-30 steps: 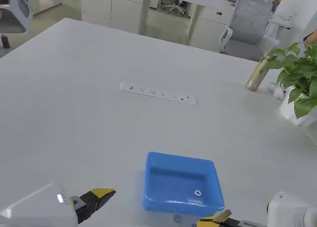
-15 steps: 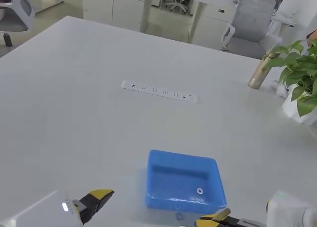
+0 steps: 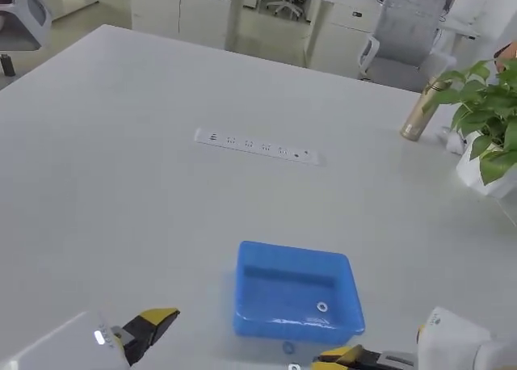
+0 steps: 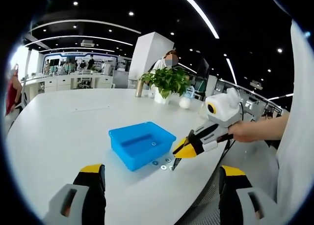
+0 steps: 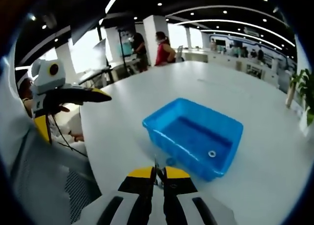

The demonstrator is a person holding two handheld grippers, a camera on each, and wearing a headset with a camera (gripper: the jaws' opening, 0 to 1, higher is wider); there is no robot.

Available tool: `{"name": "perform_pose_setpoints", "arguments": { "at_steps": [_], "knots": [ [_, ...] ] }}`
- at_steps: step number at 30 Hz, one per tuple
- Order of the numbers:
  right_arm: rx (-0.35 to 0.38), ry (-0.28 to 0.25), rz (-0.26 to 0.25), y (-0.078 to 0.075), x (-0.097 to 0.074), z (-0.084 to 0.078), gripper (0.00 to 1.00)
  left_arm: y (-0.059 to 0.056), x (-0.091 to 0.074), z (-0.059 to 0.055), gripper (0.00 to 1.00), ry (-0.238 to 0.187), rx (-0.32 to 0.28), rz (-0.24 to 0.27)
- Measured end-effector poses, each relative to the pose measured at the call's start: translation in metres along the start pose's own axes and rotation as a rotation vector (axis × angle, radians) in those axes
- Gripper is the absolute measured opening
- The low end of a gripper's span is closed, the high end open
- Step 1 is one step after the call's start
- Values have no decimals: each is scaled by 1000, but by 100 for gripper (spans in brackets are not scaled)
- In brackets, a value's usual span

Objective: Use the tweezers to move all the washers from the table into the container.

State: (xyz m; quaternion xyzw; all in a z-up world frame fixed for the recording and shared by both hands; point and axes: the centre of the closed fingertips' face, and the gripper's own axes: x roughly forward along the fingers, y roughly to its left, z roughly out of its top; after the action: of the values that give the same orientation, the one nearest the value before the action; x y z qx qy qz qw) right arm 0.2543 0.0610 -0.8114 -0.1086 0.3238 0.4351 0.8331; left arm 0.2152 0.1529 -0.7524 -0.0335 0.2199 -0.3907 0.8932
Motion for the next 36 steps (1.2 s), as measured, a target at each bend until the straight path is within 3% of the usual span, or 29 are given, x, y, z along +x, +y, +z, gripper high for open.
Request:
{"name": "perform_pose_setpoints", "arguments": {
  "at_steps": [4,6,12,17,20,23,27,36],
  "knots": [
    [-88,25,2,4,4,0,3,1,-1,1,97,-3,3,5],
    [-93,24,1,6,5,-1,3,2,-1,2,97,-6,2,7],
    [-58,14,-10,3,7,-7,4,5,-4,4,96,-23,-18,15],
    [-70,13,-15,2,5,-5,3,7,-5,5,96,-32,-23,22],
    [-103,28,-44,1,4,-7,2,6,-5,6,96,-35,-24,25],
    [-47,-5,-50,5,4,-7,2,5,-6,3,96,-21,-1,36],
    [-24,-33,-63,3,-5,3,2,3,-7,0,96,-12,8,35],
    [-71,-75,-75,-6,-29,37,3,6,-8,3,95,-39,-19,44]
  ]
}}
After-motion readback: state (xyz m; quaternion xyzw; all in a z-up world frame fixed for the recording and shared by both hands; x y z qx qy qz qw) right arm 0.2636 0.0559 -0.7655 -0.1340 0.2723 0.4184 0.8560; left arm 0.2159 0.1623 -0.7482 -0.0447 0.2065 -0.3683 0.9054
